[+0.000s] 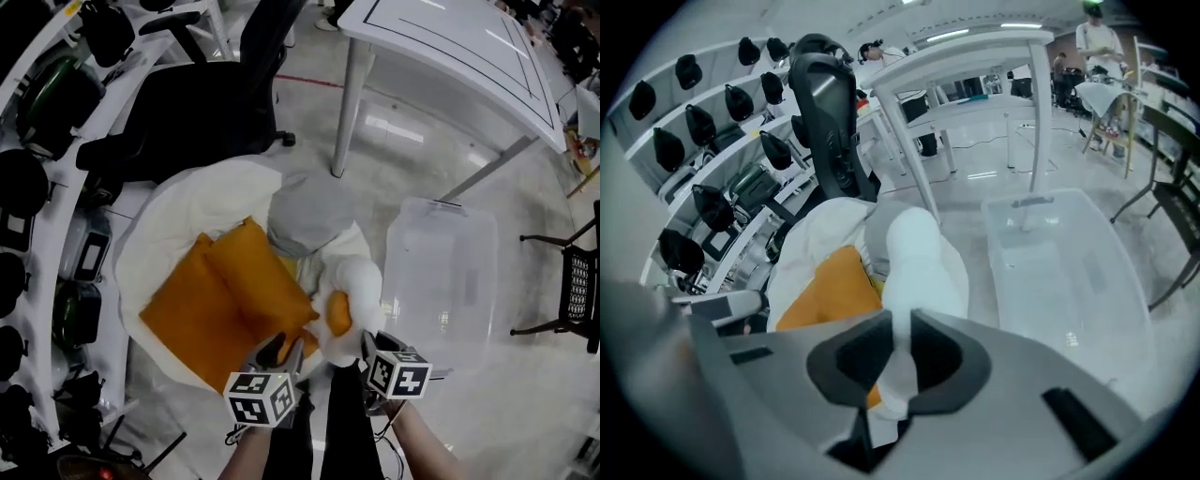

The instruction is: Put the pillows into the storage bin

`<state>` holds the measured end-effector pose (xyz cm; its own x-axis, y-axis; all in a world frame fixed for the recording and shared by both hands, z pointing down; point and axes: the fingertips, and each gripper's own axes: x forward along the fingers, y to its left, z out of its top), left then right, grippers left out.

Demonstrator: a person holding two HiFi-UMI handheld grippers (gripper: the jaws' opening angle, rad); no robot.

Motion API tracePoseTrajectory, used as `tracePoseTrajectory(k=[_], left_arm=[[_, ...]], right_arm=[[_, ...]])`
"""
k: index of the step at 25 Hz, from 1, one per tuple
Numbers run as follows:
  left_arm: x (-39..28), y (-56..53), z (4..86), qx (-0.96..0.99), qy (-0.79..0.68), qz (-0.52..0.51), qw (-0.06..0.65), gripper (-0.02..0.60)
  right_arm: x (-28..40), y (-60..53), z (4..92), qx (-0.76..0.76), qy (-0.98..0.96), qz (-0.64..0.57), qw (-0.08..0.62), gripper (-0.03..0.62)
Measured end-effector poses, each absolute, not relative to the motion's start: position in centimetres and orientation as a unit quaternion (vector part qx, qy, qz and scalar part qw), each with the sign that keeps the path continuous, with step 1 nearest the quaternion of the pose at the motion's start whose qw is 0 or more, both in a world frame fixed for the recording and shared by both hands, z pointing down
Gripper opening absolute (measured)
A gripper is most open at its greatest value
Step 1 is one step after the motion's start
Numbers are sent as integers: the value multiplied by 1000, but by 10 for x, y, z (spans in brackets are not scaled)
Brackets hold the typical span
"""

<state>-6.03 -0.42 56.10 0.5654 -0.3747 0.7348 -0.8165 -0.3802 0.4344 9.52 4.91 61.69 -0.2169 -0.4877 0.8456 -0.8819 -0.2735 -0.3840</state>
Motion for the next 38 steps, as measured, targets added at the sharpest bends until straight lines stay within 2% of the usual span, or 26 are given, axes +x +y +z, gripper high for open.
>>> tracePoseTrajectory(k=[10,20,28,33,38], left_arm=[[8,-1,532,816,-306,291,394,138],[117,10,506,850,-215,307,370,138],[172,26,502,862,-168,320,354,138],[195,40,509,862,-150,330,356,138],[207,44,518,858,-145,336,361,138]], right_arm=[[152,80,563,643,-532,532,143,43],[257,124,514,720,-459,512,99,43],[338,167,504,773,-386,498,75,43],[376,188,516,787,-356,494,98,48],[402,205,543,785,-310,511,163,90]])
